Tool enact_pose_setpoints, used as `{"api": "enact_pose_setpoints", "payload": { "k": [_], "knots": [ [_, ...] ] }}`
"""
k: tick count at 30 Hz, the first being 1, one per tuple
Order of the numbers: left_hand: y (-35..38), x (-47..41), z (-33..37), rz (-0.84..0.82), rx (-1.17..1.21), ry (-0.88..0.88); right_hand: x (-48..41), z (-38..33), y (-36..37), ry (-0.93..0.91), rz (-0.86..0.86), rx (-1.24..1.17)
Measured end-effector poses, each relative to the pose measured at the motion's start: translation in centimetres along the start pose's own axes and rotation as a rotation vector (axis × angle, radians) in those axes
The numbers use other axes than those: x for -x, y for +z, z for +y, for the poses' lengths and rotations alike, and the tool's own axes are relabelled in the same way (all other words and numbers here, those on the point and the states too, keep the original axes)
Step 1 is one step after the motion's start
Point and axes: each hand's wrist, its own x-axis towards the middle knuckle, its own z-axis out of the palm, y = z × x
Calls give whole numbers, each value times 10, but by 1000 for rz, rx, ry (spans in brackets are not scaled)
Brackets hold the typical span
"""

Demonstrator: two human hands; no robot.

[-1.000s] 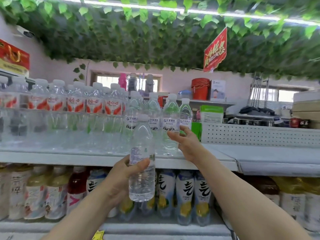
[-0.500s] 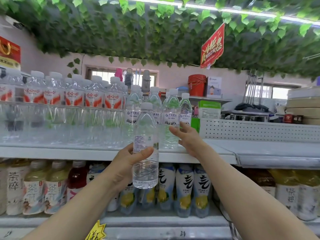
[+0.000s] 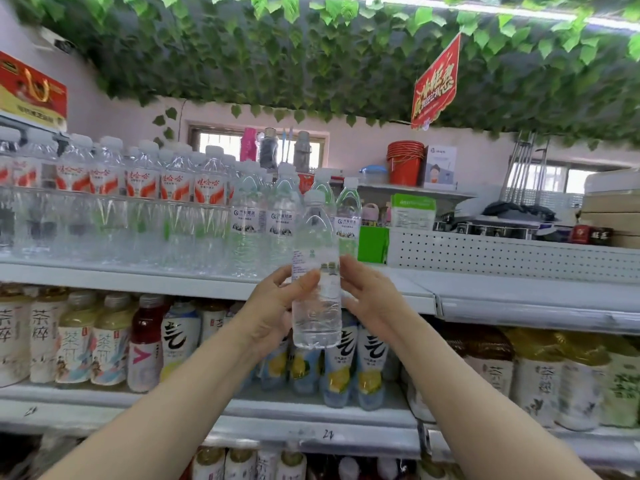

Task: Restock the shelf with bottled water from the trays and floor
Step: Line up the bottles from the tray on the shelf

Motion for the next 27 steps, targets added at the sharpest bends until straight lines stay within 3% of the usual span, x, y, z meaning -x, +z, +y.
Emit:
{"api": "enact_pose_setpoints", "payload": {
  "k": [4, 6, 10, 16, 27],
  "knots": [
    [40, 0, -17, 29, 34, -1, 32, 1, -29, 268, -299, -158],
    [59, 2, -26, 30, -22, 16, 45, -6, -49, 321, -358, -225],
    [86, 0, -39, -11, -176, 17, 66, -22, -79, 272, -321, -184],
    [125, -5, -45, -10, -244, 35, 86, -28, -96, 97, -91, -128],
    [134, 0, -58, 39, -65, -29, 95, -25, -131, 222, -250, -14]
  ]
}}
